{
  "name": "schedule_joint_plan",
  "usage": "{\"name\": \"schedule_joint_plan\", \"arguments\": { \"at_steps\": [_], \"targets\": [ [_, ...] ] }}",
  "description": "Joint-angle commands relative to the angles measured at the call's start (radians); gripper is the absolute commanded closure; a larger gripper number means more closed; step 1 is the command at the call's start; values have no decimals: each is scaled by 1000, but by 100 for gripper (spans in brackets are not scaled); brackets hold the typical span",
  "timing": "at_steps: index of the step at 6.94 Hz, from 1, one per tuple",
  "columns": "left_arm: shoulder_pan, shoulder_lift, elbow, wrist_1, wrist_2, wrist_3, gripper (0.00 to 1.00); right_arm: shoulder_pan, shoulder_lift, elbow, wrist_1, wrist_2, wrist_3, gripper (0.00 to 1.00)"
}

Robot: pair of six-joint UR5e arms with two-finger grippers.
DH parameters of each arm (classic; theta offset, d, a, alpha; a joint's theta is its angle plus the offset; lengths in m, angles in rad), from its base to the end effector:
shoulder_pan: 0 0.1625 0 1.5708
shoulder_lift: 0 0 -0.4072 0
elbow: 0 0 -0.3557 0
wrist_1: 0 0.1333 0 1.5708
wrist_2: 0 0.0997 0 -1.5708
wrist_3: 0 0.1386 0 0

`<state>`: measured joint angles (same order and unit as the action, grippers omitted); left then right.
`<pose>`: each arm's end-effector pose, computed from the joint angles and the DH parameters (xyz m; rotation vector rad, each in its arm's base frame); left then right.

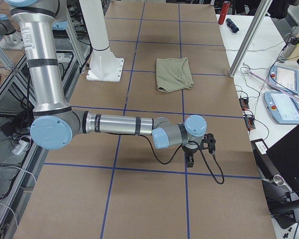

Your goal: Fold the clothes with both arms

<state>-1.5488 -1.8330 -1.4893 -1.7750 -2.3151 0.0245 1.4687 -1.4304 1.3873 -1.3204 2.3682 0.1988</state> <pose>-0.0265 -0.5869 0.5489 0.3680 0.7349 0.1871 -0.0201 -0.5306 0.6552 0.0749 -0.8147 0.0086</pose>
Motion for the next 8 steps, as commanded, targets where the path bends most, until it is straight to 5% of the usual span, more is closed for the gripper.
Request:
{"name": "schedule_joint_plan", "arguments": {
  "at_steps": [1,4,5,8],
  "targets": [
    [-46,6,0,84,-23,12,53,45,4,68,-178,-9,-84,0],
    [-45,53,-14,80,-24,14,30,85,-2,108,-270,-9,-159,0],
    [-45,125,-69,72,-52,11,0,87,-2,111,-275,-10,-157,0],
    [-42,260,-198,71,-79,2,0,99,-37,148,-280,-12,-150,0]
  ]
}}
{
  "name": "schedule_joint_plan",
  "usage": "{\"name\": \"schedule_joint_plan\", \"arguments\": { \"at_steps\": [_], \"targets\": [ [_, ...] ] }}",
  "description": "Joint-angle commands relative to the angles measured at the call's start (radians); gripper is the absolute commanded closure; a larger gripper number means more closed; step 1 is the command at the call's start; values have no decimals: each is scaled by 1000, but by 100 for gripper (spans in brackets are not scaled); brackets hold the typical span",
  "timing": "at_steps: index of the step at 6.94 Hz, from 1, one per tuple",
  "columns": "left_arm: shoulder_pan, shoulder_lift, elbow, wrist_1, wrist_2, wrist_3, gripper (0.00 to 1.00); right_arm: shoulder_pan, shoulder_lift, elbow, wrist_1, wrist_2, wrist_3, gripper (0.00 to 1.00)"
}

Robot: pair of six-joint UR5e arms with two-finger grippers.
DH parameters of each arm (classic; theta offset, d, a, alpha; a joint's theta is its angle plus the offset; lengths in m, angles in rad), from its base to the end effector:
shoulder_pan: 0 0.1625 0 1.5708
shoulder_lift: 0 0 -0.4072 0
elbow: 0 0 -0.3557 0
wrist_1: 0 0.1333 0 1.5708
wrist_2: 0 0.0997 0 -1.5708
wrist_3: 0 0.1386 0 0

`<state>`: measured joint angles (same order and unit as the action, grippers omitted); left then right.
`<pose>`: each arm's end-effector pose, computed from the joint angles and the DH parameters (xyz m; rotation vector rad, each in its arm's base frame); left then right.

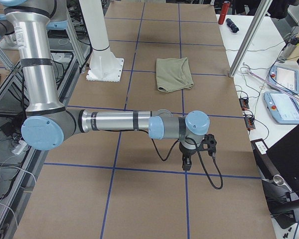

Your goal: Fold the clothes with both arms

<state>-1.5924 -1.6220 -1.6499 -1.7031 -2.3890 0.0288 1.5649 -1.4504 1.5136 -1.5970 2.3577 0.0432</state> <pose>-0.0428 -0.4936 0.5886 0.2682 0.8069 0.1142 0.0322 -0.5073 0.6384 0.0157 -0.7874 0.0208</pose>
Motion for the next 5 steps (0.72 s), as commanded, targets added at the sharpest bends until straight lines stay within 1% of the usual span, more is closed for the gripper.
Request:
{"name": "schedule_joint_plan", "arguments": {
  "at_steps": [1,2,3,5],
  "targets": [
    [0,54,-56,5,-2,-6,0,3,-21,20,-3,-5,7,0],
    [3,54,-48,7,8,-12,0,3,-25,20,-1,-8,9,0],
    [5,35,-74,16,14,-83,0,1,-27,19,0,-8,10,0],
    [26,-5,-85,88,75,-98,0,-5,-47,13,0,-14,12,0]
  ]
}}
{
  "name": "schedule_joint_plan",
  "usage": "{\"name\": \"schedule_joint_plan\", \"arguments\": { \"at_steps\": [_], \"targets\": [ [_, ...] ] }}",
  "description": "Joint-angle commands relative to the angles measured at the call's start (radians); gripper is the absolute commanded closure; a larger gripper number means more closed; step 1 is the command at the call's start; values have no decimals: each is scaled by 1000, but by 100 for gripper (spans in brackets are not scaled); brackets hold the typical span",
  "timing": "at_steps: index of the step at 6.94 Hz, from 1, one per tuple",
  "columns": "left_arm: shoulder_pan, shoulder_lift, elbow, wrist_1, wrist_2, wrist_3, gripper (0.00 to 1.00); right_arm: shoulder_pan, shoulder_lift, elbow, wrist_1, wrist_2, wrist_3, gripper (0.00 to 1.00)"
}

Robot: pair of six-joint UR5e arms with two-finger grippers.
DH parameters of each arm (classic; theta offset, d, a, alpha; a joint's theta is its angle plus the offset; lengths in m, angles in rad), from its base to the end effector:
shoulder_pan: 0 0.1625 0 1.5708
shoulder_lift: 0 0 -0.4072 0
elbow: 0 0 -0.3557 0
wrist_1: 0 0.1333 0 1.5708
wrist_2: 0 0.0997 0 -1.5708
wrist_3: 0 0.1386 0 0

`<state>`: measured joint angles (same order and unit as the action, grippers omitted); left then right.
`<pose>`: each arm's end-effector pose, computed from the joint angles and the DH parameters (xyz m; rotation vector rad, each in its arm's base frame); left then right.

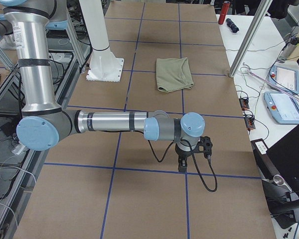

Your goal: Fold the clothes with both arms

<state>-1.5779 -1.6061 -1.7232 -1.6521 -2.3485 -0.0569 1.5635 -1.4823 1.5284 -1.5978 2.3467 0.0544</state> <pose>-0.0395 -0.4859 0.5718 0.2359 0.7787 0.0442 0.0326 -0.4931 0.6487 -0.0058 -0.7761 0.0373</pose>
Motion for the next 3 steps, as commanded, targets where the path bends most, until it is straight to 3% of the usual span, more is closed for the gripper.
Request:
{"name": "schedule_joint_plan", "arguments": {
  "at_steps": [1,3],
  "targets": [
    [10,3,-27,32,25,-6,0,-3,-35,16,5,5,-2,0],
    [12,18,-21,26,0,-3,0,-3,-42,29,10,-3,-1,0]
  ]
}}
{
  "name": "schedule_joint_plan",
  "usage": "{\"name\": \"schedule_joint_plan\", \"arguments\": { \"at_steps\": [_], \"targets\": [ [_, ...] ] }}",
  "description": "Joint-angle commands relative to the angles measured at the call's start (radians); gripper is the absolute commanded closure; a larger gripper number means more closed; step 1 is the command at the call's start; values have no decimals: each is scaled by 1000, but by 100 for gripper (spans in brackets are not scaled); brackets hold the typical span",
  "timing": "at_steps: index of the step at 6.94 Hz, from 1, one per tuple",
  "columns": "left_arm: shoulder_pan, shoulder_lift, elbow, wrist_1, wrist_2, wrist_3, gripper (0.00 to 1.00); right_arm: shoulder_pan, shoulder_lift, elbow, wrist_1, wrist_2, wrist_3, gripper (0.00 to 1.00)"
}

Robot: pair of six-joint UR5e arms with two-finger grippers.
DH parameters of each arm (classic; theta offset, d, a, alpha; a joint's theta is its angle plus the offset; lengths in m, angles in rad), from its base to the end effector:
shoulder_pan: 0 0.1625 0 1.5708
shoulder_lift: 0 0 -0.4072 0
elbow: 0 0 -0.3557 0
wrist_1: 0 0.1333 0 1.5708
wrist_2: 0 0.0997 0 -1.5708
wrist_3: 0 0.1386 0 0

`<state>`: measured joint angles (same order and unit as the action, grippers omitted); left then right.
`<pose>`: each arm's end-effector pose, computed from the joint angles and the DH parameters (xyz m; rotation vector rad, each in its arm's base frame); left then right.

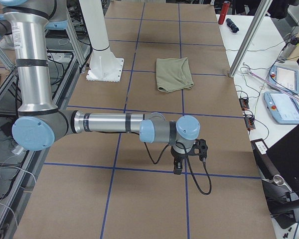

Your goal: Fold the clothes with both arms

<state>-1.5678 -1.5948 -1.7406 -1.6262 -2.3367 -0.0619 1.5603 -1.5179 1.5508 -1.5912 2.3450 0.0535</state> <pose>-0.0358 -0.4802 0.5733 0.2120 0.7689 0.0397 0.0314 -0.4783 0.6553 -0.0129 -0.7742 0.0360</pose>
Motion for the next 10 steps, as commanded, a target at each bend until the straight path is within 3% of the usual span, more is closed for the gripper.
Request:
{"name": "schedule_joint_plan", "arguments": {
  "at_steps": [1,10],
  "targets": [
    [6,28,4,-3,-10,1,0,0,-10,8,0,-3,2,0],
    [11,22,56,-1,-21,-1,0,-9,-33,18,5,-1,3,0]
  ]
}}
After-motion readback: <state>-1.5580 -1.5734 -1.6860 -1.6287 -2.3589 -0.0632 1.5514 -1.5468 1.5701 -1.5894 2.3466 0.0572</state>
